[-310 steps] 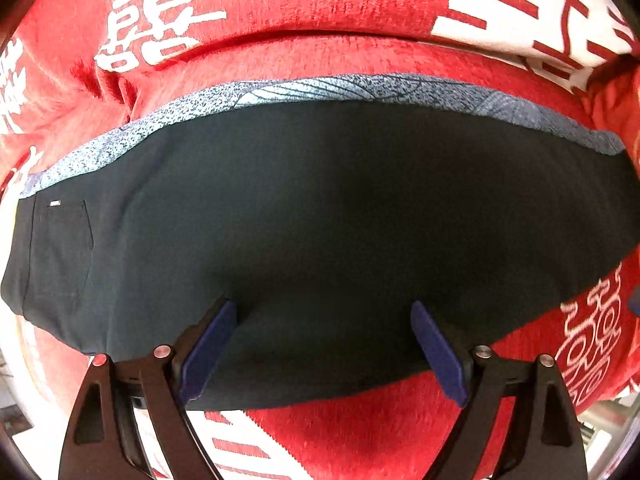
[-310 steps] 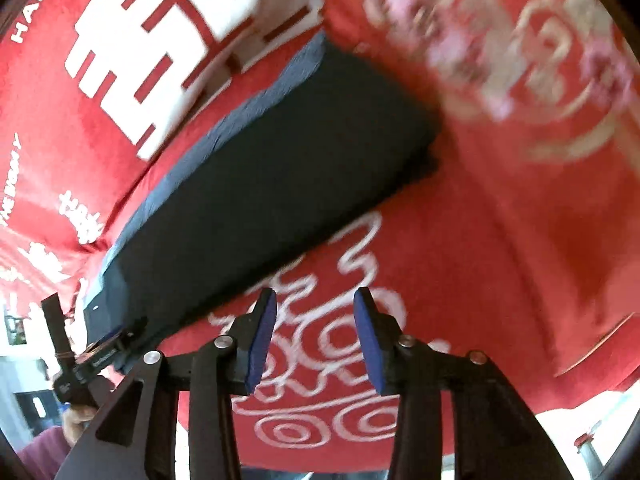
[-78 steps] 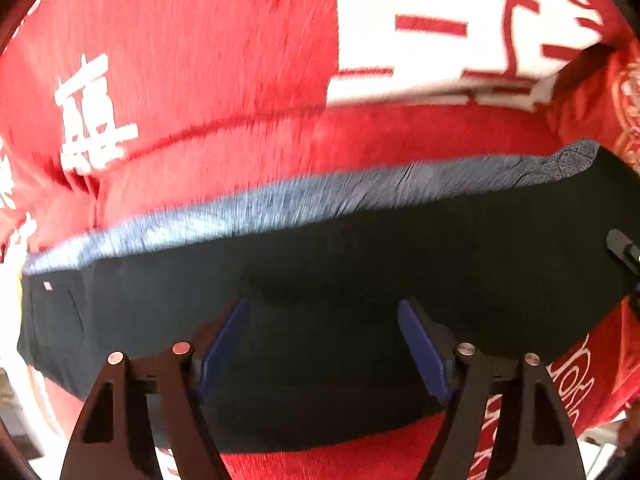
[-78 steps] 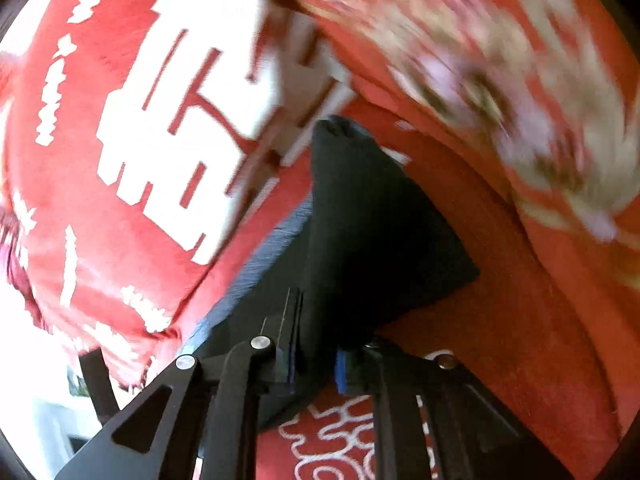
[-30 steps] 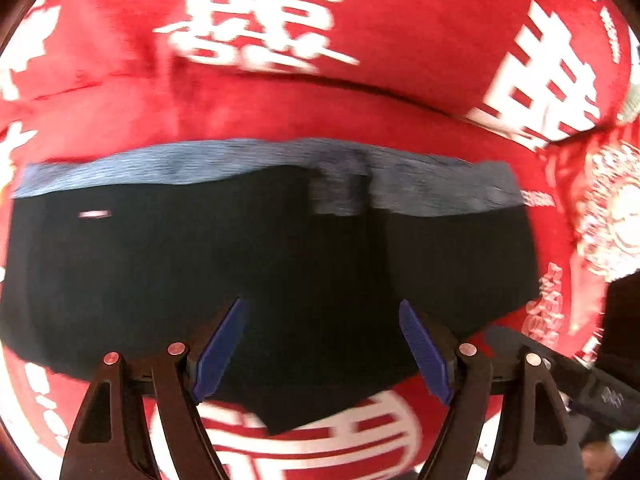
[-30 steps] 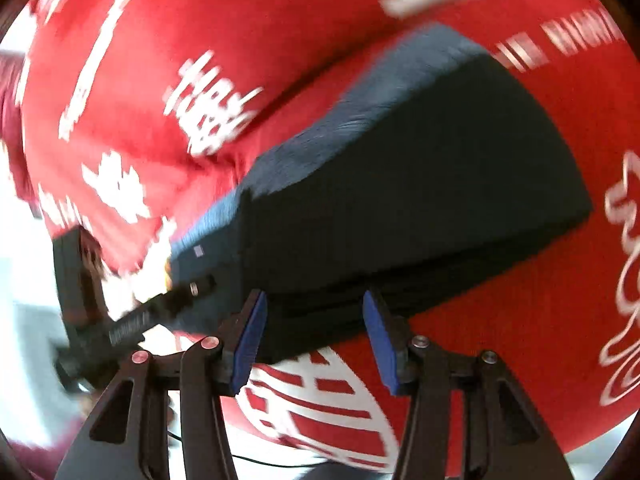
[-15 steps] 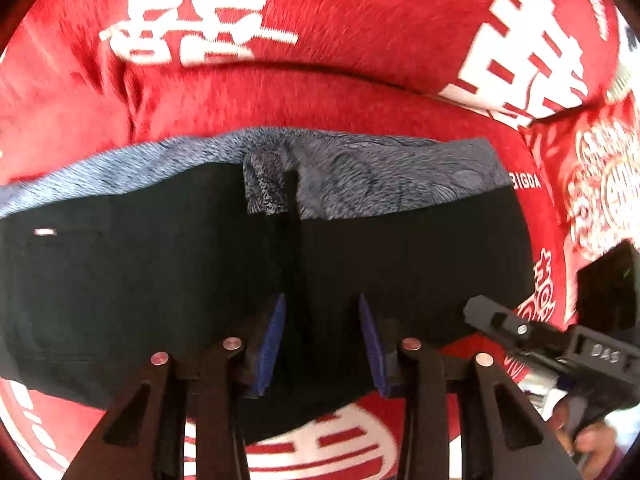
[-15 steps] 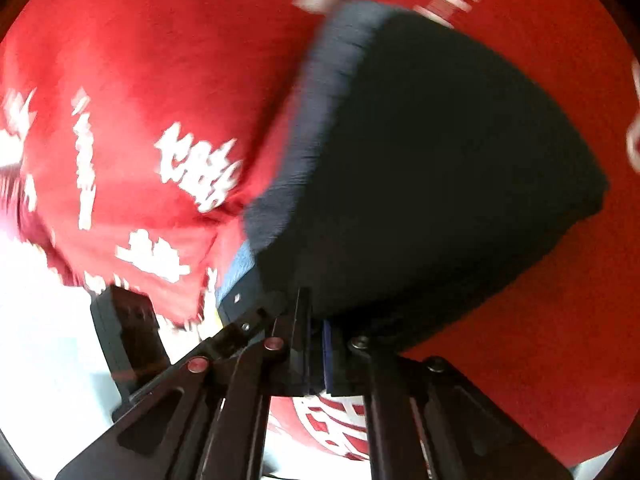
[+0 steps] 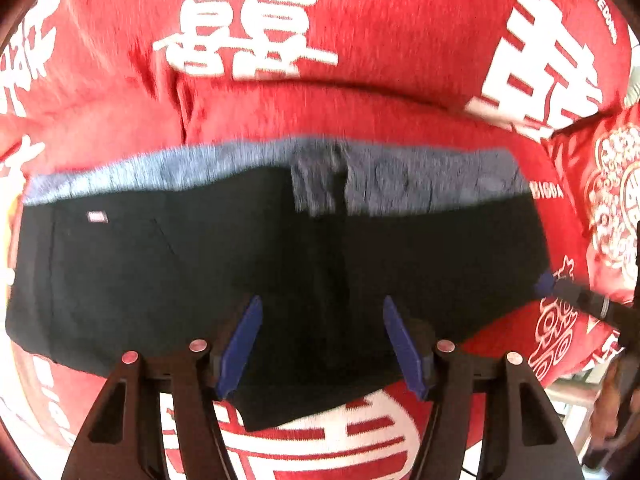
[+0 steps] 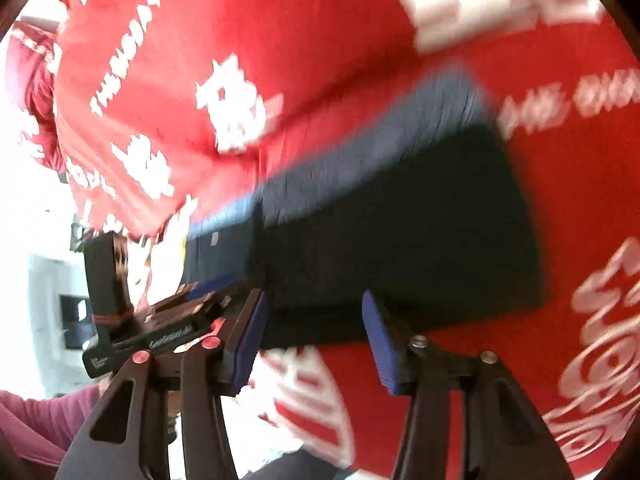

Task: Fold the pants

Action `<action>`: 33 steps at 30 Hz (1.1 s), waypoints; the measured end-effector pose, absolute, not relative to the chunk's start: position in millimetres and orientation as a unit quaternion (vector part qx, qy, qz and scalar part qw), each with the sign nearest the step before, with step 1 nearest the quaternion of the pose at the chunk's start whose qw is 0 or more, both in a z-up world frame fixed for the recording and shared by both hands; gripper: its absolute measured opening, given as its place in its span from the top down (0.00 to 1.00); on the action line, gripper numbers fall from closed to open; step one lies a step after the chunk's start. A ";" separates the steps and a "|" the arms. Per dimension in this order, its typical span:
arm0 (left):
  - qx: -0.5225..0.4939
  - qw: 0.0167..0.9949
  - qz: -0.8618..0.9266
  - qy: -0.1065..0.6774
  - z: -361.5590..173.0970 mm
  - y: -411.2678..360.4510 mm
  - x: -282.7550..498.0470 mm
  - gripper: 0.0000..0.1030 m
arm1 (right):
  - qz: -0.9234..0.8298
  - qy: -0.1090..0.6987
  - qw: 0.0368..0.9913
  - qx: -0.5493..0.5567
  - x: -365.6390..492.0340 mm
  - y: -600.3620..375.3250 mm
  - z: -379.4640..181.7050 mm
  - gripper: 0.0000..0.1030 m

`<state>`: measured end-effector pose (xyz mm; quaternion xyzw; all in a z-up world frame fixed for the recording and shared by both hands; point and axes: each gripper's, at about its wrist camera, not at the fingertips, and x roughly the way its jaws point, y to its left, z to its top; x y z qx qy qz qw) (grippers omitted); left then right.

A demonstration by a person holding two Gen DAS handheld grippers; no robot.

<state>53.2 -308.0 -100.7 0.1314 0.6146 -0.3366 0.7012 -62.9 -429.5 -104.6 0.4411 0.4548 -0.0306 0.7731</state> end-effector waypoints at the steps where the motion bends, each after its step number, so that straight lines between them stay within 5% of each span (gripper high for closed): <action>1: 0.127 0.705 -0.340 0.609 -95.7 -313.5 57.4 0.37 | -0.050 0.443 0.779 0.442 -64.6 -446.5 -101.2 0.47; 7: 0.136 0.706 -0.371 0.588 -89.2 -365.7 63.8 0.37 | -0.116 0.413 0.735 0.525 -63.8 -538.5 -141.5 0.48; 9: 0.143 0.700 -0.377 0.589 -99.2 -379.7 60.6 0.37 | -0.083 0.435 0.712 0.545 -50.7 -543.7 -168.8 0.64; 13: 0.184 0.700 -0.349 0.595 -127.5 -383.6 52.8 0.37 | -0.075 0.472 0.715 0.510 -27.3 -530.6 -169.1 0.64; 16: 0.207 0.697 -0.328 0.603 -142.9 -369.7 48.6 0.22 | -0.086 0.521 0.742 0.413 -12.4 -509.4 -155.0 0.64; 19: 0.168 0.685 -0.315 0.635 -148.3 -352.5 55.3 0.17 | -0.120 0.573 0.752 0.303 7.7 -483.4 -155.4 0.51; 25: 0.176 0.689 -0.298 0.636 -139.7 -340.1 55.6 0.17 | -0.150 0.583 0.743 0.291 5.8 -460.8 -151.1 0.36; 33: 0.172 0.689 -0.275 0.648 -130.5 -309.1 62.3 0.17 | -0.175 0.580 0.752 0.260 -30.5 -428.6 -122.2 0.29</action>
